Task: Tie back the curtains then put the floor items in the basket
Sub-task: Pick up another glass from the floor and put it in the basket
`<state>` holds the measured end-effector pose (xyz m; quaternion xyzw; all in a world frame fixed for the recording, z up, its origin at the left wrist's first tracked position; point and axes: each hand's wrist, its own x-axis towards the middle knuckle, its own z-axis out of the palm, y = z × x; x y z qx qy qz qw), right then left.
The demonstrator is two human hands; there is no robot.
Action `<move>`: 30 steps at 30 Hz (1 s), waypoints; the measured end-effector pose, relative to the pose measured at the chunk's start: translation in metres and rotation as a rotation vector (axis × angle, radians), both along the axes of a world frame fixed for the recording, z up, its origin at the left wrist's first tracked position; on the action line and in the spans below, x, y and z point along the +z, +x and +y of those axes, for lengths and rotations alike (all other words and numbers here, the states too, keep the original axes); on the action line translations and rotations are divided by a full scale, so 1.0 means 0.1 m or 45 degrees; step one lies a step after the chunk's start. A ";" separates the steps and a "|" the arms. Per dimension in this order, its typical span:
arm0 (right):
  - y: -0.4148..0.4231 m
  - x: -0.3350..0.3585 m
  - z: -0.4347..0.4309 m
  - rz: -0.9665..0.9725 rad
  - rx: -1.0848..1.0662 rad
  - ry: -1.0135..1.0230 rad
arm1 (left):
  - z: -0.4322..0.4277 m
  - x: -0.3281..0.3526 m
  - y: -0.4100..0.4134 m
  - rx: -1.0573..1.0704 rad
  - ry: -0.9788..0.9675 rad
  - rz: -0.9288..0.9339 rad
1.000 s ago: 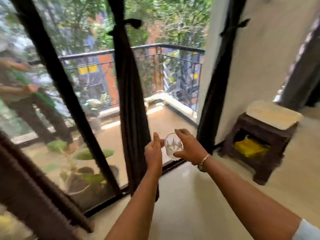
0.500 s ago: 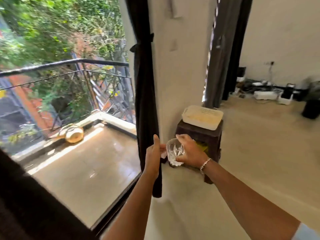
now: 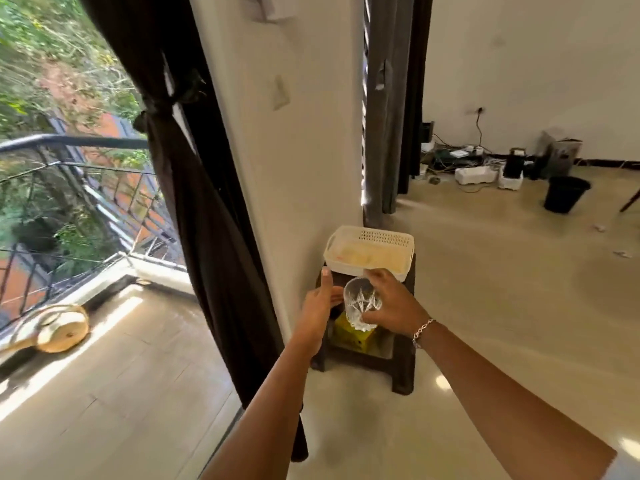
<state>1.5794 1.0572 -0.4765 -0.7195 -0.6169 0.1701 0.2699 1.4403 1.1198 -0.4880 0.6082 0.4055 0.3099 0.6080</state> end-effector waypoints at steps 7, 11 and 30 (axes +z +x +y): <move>0.74 -0.21 0.89 -0.029 -0.008 -0.039 | 0.90 -0.11 0.69 -0.084 -0.016 -0.005; 1.26 -0.21 1.52 -0.050 0.004 -0.058 | 1.53 -0.11 1.19 -0.047 -0.039 0.016; 2.49 -0.68 3.92 -0.185 0.011 -0.175 | 4.00 -0.51 2.41 -0.216 0.076 0.413</move>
